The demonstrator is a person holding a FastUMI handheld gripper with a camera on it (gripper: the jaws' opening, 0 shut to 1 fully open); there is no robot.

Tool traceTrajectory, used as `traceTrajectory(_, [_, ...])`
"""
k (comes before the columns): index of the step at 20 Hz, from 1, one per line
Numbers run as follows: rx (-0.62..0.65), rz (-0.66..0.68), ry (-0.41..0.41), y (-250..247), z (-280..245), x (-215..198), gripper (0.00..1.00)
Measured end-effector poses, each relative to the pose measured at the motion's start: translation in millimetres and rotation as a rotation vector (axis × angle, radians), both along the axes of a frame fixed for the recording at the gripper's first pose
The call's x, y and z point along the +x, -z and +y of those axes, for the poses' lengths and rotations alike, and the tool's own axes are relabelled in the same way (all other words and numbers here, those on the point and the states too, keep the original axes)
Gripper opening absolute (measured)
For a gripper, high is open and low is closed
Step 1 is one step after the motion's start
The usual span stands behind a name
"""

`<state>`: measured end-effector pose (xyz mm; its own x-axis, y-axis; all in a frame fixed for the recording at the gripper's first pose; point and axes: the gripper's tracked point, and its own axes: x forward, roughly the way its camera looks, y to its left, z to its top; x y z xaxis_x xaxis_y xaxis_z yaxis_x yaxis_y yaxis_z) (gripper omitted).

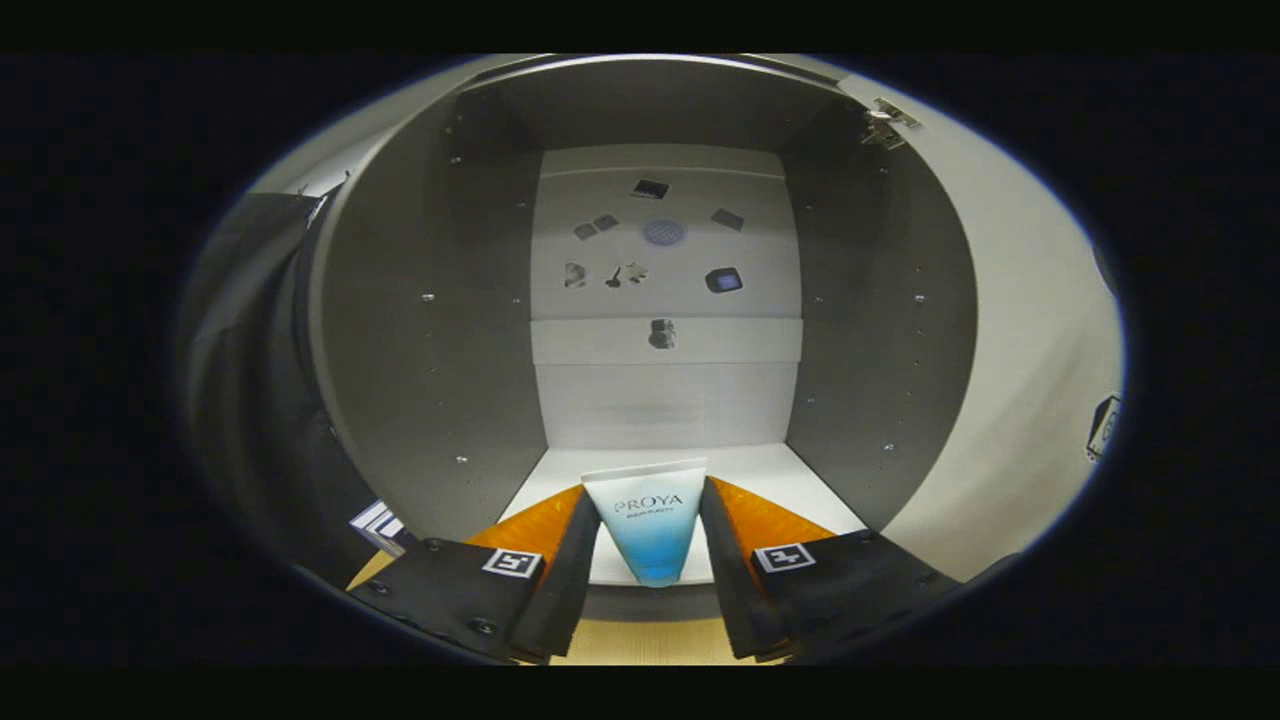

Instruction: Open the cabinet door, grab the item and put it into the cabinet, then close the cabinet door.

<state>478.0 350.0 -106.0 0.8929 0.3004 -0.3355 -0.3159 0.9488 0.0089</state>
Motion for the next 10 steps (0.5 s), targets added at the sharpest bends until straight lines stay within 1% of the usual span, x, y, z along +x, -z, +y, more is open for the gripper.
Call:
traceTrajectory(5, [0.009, 0.033, 0.011, 26, 4, 35, 0.64])
traceTrajectory(8, [0.018, 0.069, 0.020, 41, 3, 41, 0.64])
traceTrajectory(10, [0.007, 0.085, 0.012, 48, 5, 43, 0.64])
